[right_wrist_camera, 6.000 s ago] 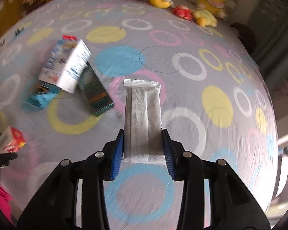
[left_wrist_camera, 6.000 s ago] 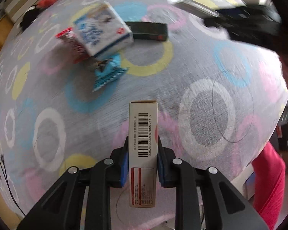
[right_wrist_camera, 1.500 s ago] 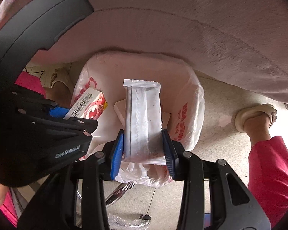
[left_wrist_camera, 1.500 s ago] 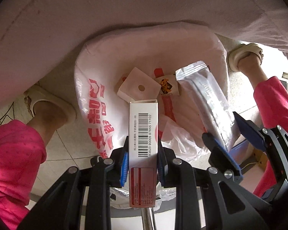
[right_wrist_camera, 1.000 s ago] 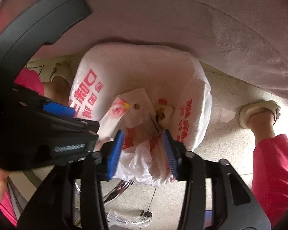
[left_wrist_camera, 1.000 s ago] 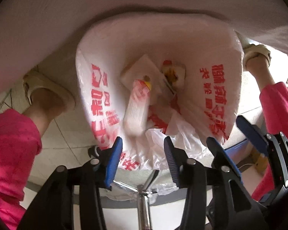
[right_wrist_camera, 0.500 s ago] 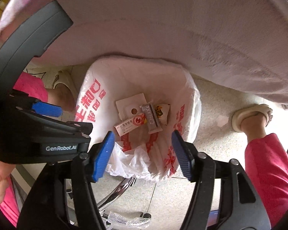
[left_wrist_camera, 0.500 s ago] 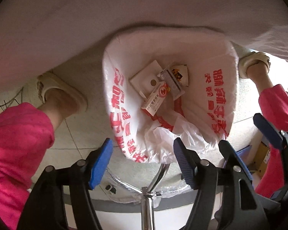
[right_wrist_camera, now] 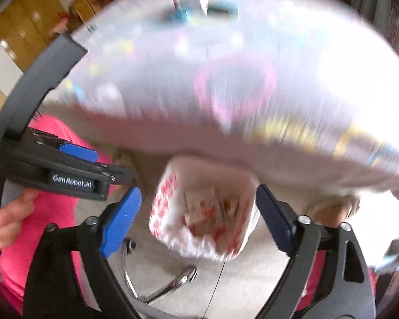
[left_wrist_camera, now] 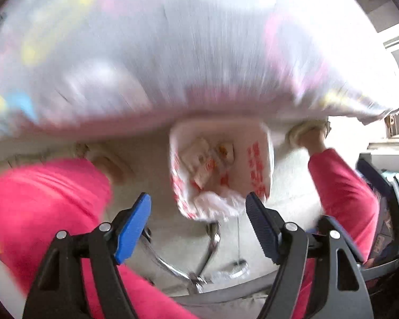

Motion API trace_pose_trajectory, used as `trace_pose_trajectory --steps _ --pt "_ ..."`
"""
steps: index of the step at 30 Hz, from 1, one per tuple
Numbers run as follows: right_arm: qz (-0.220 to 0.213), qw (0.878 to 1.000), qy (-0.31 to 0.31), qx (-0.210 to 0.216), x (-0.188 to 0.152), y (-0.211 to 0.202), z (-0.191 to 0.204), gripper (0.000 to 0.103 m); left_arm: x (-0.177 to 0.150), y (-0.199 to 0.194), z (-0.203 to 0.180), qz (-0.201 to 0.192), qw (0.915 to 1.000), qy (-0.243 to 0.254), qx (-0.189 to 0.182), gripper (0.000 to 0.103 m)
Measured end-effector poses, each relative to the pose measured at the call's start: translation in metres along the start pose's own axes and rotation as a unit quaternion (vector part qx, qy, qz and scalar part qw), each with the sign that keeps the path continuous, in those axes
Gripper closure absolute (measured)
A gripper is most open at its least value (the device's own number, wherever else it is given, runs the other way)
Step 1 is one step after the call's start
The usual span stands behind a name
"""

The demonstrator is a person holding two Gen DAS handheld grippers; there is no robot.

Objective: Collect trash
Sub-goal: 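Raise both tools back over the bed toward the remaining items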

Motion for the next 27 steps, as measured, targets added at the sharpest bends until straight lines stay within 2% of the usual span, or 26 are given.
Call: trace_pose_trajectory --steps 3,7,11,15,20,27 --pt "-0.054 0.998 -0.033 0.004 0.051 -0.035 0.001 0.009 0.036 -0.053 0.006 -0.060 0.9979 0.022 0.012 0.025" --pt "-0.099 0.991 -0.085 0.004 0.108 -0.068 -0.003 0.007 0.081 -0.107 0.016 -0.102 0.9939 0.042 0.005 0.023" --pt "-0.126 0.985 -0.120 0.011 0.162 -0.094 -0.011 0.007 0.129 -0.149 0.031 -0.126 0.9915 0.034 0.000 0.021" --pt "-0.147 0.977 -0.153 -0.011 0.210 -0.103 -0.020 0.007 0.185 -0.181 0.050 -0.167 0.9843 0.031 0.046 0.017" --pt "-0.147 0.971 -0.186 -0.017 0.250 -0.089 -0.024 0.007 0.237 -0.177 0.070 -0.162 0.9853 0.012 0.054 0.017" --pt "-0.130 0.970 -0.207 -0.011 0.298 -0.038 -0.024 0.007 0.301 -0.143 0.099 -0.144 0.9872 -0.004 0.069 0.017"
Point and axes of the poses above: each gripper's, at about its wrist camera, not at the fingertips, and y roughly the way its jaws point, z to its left, x to its top, the point moved 6 cm from there along y, roughly the way its jaws point, and after that the axes turned 14 degrees about -z, right-handed, at the moved point
